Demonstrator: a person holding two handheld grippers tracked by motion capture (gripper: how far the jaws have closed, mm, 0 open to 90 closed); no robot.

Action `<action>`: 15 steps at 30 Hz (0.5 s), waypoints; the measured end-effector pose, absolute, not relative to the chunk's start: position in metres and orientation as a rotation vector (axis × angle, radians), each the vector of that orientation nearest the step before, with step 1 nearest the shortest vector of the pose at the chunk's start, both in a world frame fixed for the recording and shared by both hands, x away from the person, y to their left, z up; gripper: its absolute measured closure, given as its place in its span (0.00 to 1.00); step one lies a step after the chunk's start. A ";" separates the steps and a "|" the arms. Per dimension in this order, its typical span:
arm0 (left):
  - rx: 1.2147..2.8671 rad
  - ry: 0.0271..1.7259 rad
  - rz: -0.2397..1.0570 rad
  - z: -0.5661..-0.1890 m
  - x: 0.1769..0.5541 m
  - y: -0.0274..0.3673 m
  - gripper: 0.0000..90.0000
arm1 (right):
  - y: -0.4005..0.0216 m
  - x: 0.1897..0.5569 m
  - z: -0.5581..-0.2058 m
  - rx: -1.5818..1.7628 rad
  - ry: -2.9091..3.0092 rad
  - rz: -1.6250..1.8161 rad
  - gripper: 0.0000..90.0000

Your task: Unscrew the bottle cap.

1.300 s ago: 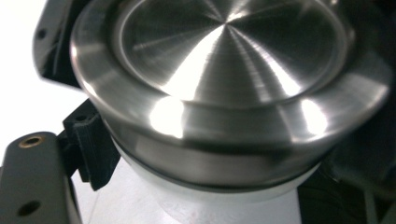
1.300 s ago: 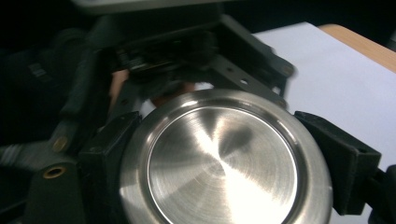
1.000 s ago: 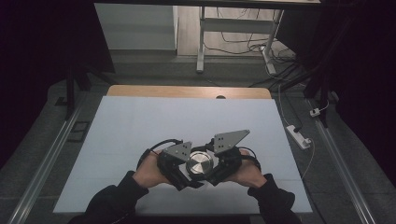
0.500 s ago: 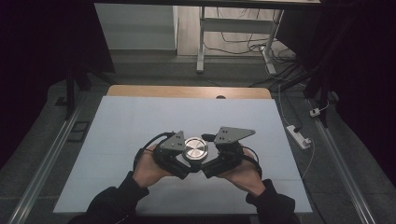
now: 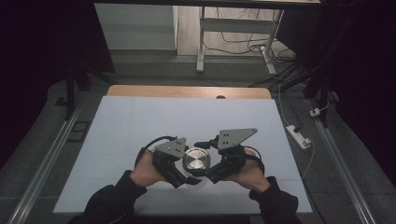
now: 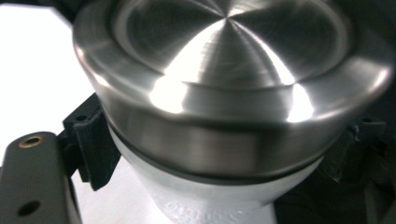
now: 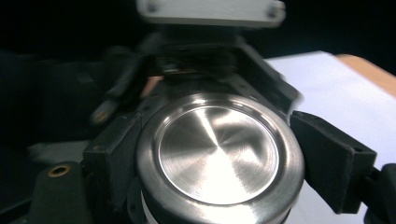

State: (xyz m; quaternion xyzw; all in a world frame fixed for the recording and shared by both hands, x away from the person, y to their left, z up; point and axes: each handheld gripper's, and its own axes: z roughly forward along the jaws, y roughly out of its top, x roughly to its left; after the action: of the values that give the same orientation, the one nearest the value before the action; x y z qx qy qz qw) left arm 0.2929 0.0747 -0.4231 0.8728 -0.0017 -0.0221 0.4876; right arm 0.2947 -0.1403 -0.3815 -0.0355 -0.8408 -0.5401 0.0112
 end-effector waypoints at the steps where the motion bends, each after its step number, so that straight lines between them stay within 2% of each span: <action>1: 2.129 -0.009 -0.051 -0.423 0.292 0.073 0.17 | -0.142 0.295 -0.383 -0.066 -2.595 -1.683 0.21; 3: 2.148 0.019 -0.019 -0.423 0.291 0.070 0.17 | -0.144 0.298 -0.385 -0.033 -2.582 -1.676 0.21; 5: 2.159 0.079 0.019 -0.423 0.293 0.071 0.17 | -0.145 0.300 -0.385 -0.090 -2.597 -1.695 0.12; 6: 2.165 0.116 0.055 -0.423 0.293 0.072 0.17 | -0.147 0.301 -0.383 -0.139 -2.604 -1.707 0.10; 12: 2.171 0.327 0.176 -0.427 0.300 0.075 0.17 | -0.150 0.304 -0.378 -0.460 -2.679 -1.747 0.10; 15: 2.179 0.363 0.201 -0.428 0.300 0.073 0.17 | -0.141 0.303 -0.385 -0.540 -2.738 -1.715 0.10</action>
State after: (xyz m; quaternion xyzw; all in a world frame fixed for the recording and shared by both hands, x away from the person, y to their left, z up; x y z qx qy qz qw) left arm 0.2998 0.0731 -0.4284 0.8794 0.1464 0.0813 0.4456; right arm 0.3030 -0.1413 -0.3848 -0.1646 -0.8339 -0.5225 -0.0671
